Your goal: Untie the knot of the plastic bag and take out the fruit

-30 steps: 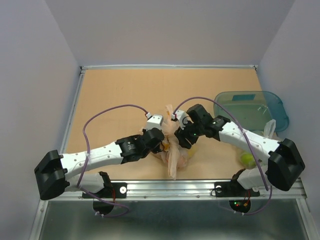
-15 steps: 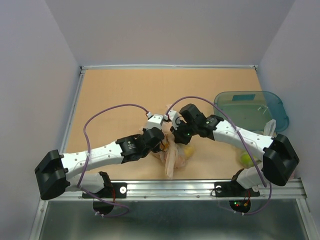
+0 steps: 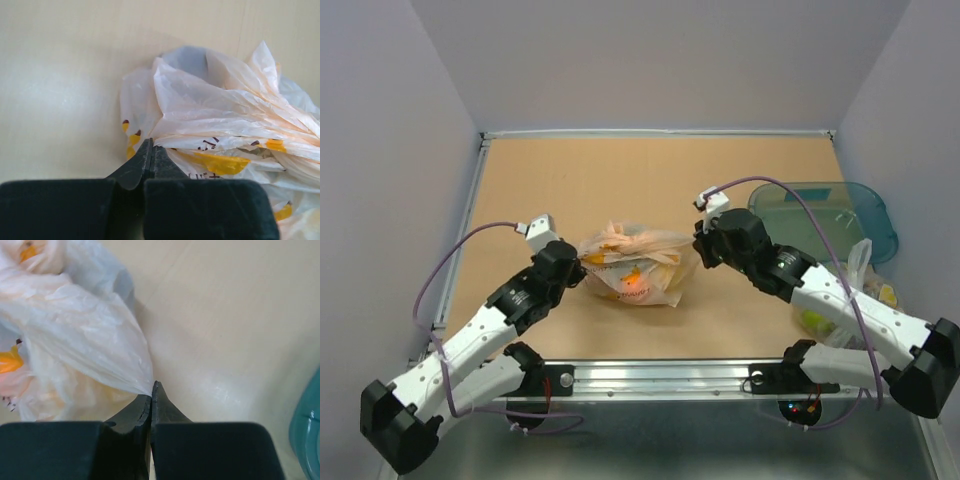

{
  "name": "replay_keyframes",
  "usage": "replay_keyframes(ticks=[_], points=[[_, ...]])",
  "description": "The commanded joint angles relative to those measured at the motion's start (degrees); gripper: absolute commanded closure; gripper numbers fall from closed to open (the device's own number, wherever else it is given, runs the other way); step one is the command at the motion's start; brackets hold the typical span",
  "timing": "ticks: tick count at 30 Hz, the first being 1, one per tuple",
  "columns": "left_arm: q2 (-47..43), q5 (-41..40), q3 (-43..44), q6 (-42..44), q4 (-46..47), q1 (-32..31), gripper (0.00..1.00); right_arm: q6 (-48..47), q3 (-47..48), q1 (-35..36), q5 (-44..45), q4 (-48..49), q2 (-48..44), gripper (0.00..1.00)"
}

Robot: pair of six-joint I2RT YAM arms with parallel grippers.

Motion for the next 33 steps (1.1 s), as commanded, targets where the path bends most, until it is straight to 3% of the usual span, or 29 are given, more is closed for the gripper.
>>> replay_keyframes(ticks=[1, 4, 8, 9, 10, 11, 14, 17, 24, 33], points=[[-5.22, 0.45, -2.66, -3.03, -2.67, 5.78, 1.0, 13.99, -4.46, -2.18, 17.71, 3.84, -5.76, 0.99], [-5.41, 3.8, -3.89, -2.95, -0.83, 7.73, 1.0, 14.64, -5.71, -2.19, 13.61, 4.1, -7.35, 0.99], [-4.09, 6.78, -3.37, 0.38, 2.16, 7.82, 1.0, 7.53, -4.92, -2.19, -4.57, 3.23, -6.56, 0.99], [-3.91, 9.58, -2.67, 3.96, 3.21, 7.73, 1.0, 6.47, -3.09, -2.19, -6.96, 1.31, -6.39, 0.95], [-3.65, 10.91, -2.05, 5.39, 4.09, 7.73, 1.0, 5.33, -1.85, -2.1, -9.07, 0.16, -5.86, 0.87], [-2.95, 12.05, -1.26, 6.97, 4.97, 7.64, 1.0, 2.71, -0.62, -2.01, -11.96, -1.16, -5.34, 0.68], [-0.75, 16.09, 3.56, 12.6, 5.16, 7.56, 1.0, -2.23, 6.58, -1.4, -15.58, -7.05, -2.18, 0.42], [2.4, 18.56, 6.64, 16.64, 4.11, 7.56, 1.0, -8.63, 13.7, -0.35, -17.0, -12.06, 2.47, 0.32], [7.6, 20.59, 13.77, 18.41, 1.21, 7.55, 1.0, -17.0, 21.01, 5.45, -14.9, -15.76, 11.71, 0.32], [7.95, 21.12, 14.74, 18.68, 0.24, 7.47, 1.0, -21.22, 22.24, 10.03, 0.56, -15.07, 18.05, 0.39]])
